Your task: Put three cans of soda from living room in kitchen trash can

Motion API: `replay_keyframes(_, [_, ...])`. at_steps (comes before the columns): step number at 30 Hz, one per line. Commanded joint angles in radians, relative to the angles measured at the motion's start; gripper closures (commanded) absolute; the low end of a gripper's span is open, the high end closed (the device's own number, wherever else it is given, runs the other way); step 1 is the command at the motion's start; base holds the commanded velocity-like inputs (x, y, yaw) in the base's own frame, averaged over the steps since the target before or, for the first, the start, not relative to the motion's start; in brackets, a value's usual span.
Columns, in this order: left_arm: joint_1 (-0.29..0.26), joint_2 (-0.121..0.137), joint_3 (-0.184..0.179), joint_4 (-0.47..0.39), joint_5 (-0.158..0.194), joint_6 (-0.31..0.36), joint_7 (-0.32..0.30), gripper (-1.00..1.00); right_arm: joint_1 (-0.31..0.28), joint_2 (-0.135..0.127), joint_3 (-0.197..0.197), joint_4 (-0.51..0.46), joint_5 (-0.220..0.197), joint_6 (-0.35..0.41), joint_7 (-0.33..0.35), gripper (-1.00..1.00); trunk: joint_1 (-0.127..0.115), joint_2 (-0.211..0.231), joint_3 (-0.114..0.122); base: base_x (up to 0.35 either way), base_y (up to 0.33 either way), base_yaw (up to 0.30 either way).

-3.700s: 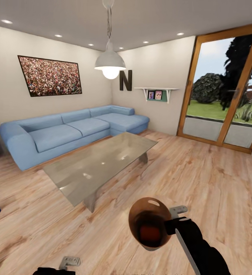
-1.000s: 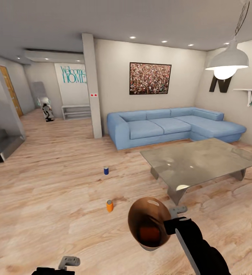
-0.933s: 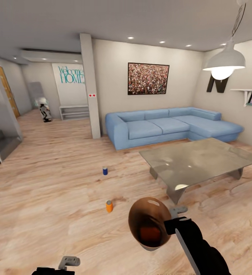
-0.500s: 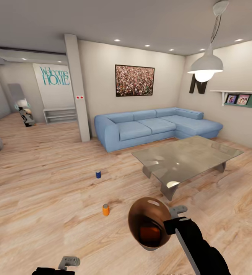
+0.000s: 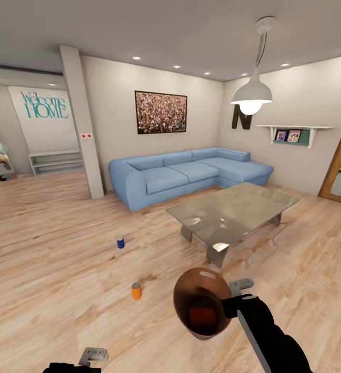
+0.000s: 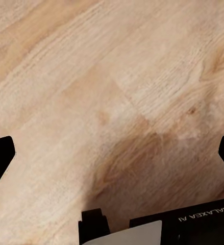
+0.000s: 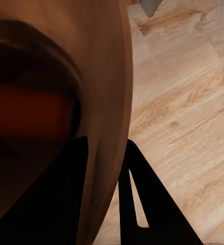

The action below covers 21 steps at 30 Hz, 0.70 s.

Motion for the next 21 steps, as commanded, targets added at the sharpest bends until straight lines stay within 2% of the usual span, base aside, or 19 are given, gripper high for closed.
replay_keyframes(1, [0.0, 0.0, 0.0, 0.0, 0.0, 0.0, 0.0, -1.0, 0.0, 0.0, 0.0, 0.0, -0.002, 0.0, 0.002, 1.0, 0.0, 0.0, 0.001, 0.0, 0.224, -0.269])
replay_keyframes(12, [0.0, 0.0, 0.0, 0.0, 0.0, 0.0, 0.0, -1.0, 0.0, 0.0, 0.0, 0.0, -0.002, 0.0, 0.002, 1.0, 0.0, 0.0, 0.014, 0.0, 0.186, -0.269])
replay_keyframes(21, [0.0, 0.0, 0.0, 0.0, 0.0, 0.0, 0.0, -1.0, 0.0, 0.0, 0.0, 0.0, -0.002, 0.0, 0.001, 1.0, 0.0, 0.0, 0.024, 0.0, 0.091, -0.269])
